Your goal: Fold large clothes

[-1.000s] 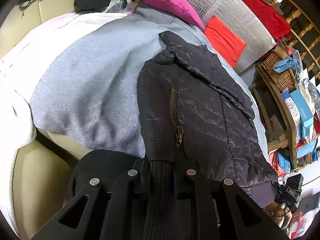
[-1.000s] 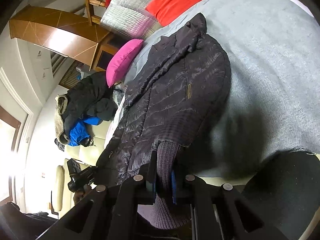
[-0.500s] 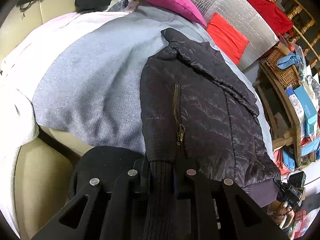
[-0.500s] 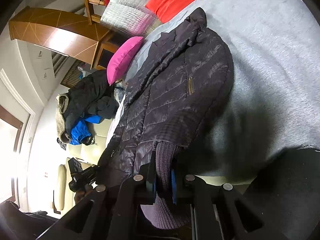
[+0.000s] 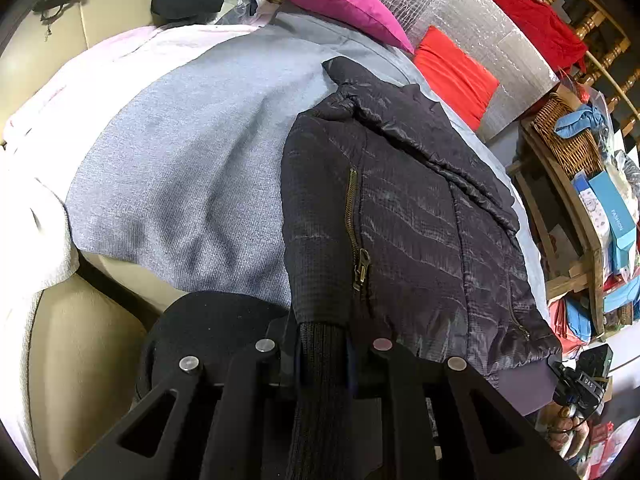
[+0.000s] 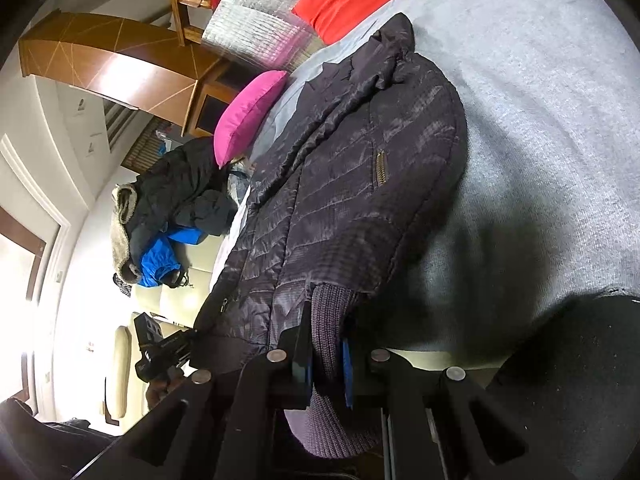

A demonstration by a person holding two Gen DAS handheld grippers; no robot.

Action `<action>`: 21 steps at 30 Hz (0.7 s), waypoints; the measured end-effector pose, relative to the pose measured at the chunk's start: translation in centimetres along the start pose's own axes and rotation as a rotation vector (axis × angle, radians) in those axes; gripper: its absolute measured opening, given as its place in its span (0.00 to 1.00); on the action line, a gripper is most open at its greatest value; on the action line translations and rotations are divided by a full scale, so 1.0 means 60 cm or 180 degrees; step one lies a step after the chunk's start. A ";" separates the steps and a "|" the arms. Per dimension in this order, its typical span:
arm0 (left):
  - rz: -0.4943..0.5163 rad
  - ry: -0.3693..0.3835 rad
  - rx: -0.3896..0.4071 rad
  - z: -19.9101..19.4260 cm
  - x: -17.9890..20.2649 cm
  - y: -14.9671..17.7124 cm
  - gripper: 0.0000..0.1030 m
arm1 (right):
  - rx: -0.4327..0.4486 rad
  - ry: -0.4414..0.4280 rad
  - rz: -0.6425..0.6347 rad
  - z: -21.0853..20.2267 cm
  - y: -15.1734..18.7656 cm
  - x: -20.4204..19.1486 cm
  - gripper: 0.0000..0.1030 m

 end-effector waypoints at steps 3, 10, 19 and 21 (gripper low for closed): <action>-0.0002 0.0002 0.0001 0.000 0.000 0.000 0.16 | 0.0000 -0.0007 -0.0003 0.001 0.000 0.001 0.11; -0.0005 0.0022 0.0020 -0.001 0.003 0.001 0.16 | 0.0001 -0.0002 -0.0006 0.001 -0.001 0.001 0.11; -0.0003 0.0034 0.0009 0.001 0.002 0.000 0.16 | 0.0015 -0.0022 0.0003 0.000 0.000 0.003 0.11; -0.0015 0.0043 0.0007 0.002 0.002 -0.002 0.16 | 0.0016 -0.0028 0.0010 0.000 0.000 0.005 0.11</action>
Point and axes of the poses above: each gripper's, at about its wrist camera, not at the fingertips, and z roughly the way its jaws point, x to its right, y to its underside, the point moved 3 cm from there along z, roughly the way its jaws point, and after that the axes turned 9 degrees about x, right-handed, at the moved point
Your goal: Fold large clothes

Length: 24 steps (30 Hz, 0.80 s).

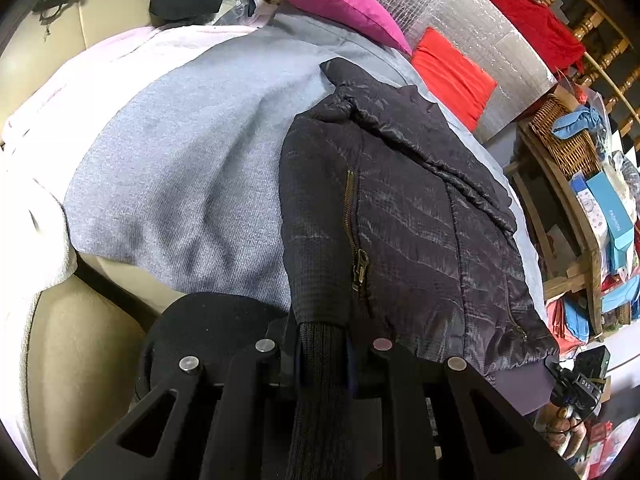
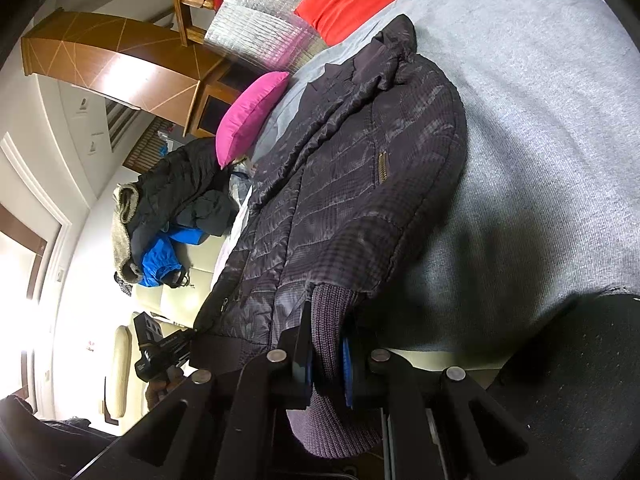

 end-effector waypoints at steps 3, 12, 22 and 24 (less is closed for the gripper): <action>0.0000 0.0020 0.0031 -0.003 0.003 -0.001 0.16 | 0.0007 0.0002 -0.0016 0.000 0.001 -0.001 0.11; -0.0003 0.0036 0.0040 0.000 0.001 0.000 0.16 | 0.0011 0.0101 -0.0094 0.001 0.004 -0.002 0.11; 0.0124 -0.0165 0.0017 0.003 0.017 -0.002 0.16 | 0.0047 0.0148 -0.0185 0.000 0.009 -0.011 0.11; 0.0208 -0.0269 0.0034 0.003 0.026 -0.002 0.16 | 0.0047 0.0125 -0.0159 0.001 0.011 -0.006 0.11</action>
Point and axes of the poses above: each gripper's, at about its wrist camera, not at the fingertips, and z roughly the way its jaws point, x to its right, y to its underside, the point moved 3 cm from there along z, roughly the way its jaws point, and after that the axes turned 9 degrees about x, right-handed, at the moved point
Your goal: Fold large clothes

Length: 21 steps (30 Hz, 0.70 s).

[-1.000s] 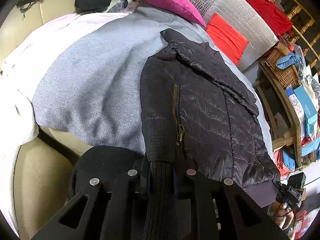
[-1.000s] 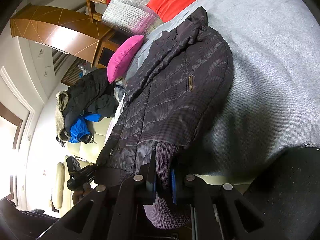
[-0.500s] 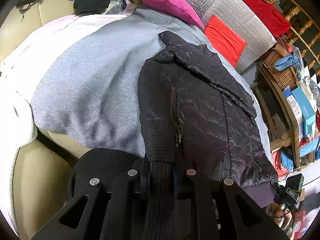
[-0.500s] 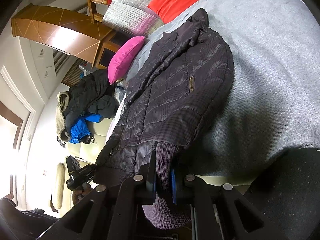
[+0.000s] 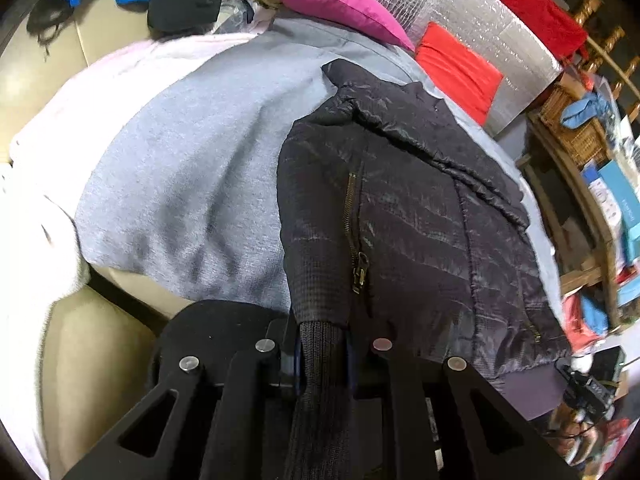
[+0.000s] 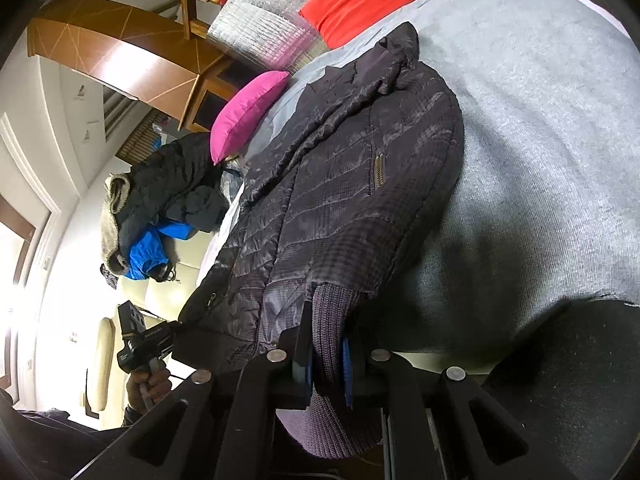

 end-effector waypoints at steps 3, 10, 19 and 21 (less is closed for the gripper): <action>0.0121 -0.0120 0.0036 0.001 0.014 0.000 0.16 | -0.0029 0.0002 0.0002 0.002 0.000 0.004 0.11; 0.0239 -0.0220 0.0026 0.007 0.020 0.000 0.16 | -0.0026 0.0054 -0.0096 0.003 -0.004 -0.015 0.11; 0.0290 -0.0244 0.0035 0.009 0.021 0.002 0.16 | -0.0030 0.0116 -0.0115 0.002 0.001 -0.021 0.11; 0.0290 -0.0244 0.0034 0.009 0.020 0.002 0.16 | -0.0032 0.0117 -0.0122 0.003 0.000 -0.022 0.11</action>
Point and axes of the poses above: each gripper's, at about its wrist camera, not at the fingertips, and z roughly the way its jaws point, x to its right, y to its underside, the point moved 3 cm from there along z, roughly the way its jaws point, and after that the axes turned 9 degrees about x, right-handed, at the moved point
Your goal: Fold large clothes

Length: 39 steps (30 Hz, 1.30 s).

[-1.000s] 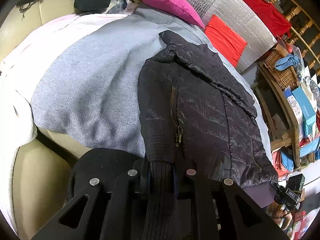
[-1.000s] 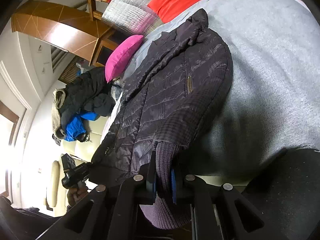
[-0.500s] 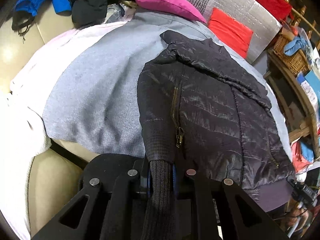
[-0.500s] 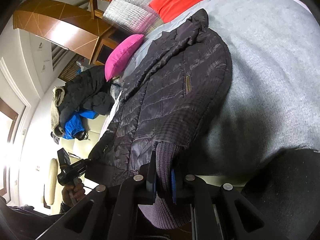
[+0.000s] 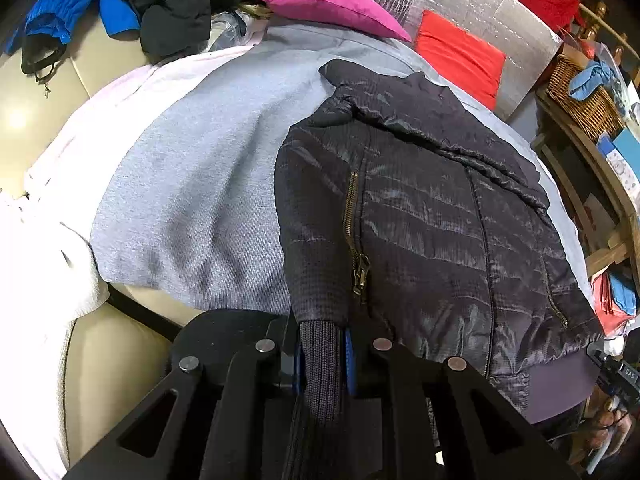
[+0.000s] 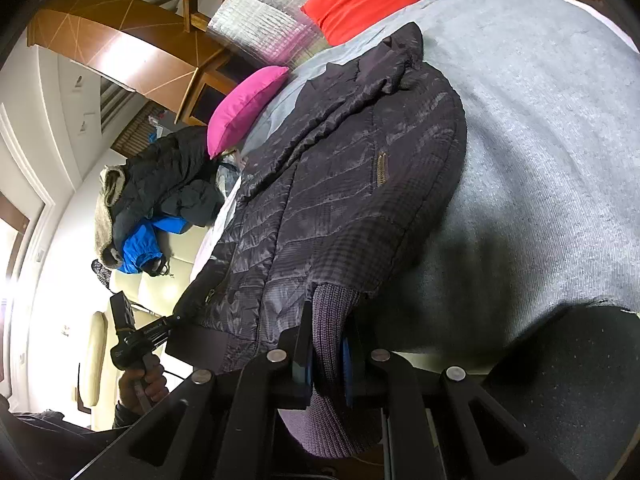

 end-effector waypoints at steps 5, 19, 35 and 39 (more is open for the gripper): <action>-0.0011 0.0042 0.0000 -0.003 -0.004 0.000 0.16 | 0.0000 -0.0006 0.0019 0.000 0.000 -0.001 0.11; -0.0174 0.0242 -0.0059 -0.010 -0.024 0.007 0.16 | 0.0011 -0.0109 0.0163 -0.011 0.005 0.018 0.11; -0.0230 0.0424 -0.0034 -0.033 -0.028 -0.006 0.16 | 0.0005 -0.0188 0.0299 -0.043 0.023 0.032 0.11; -0.0264 0.0652 0.0190 -0.055 -0.014 -0.062 0.16 | 0.0090 -0.0347 0.0264 -0.054 -0.007 0.018 0.11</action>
Point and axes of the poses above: each gripper's, at about its wrist camera, not at the fingertips, and z roughly the way its jaws point, x to its right, y to its underside, the point moved 3 cm from there along z, roughly the way its jaws point, and after that the axes turned 9 degrees about x, right-handed, at the moved point
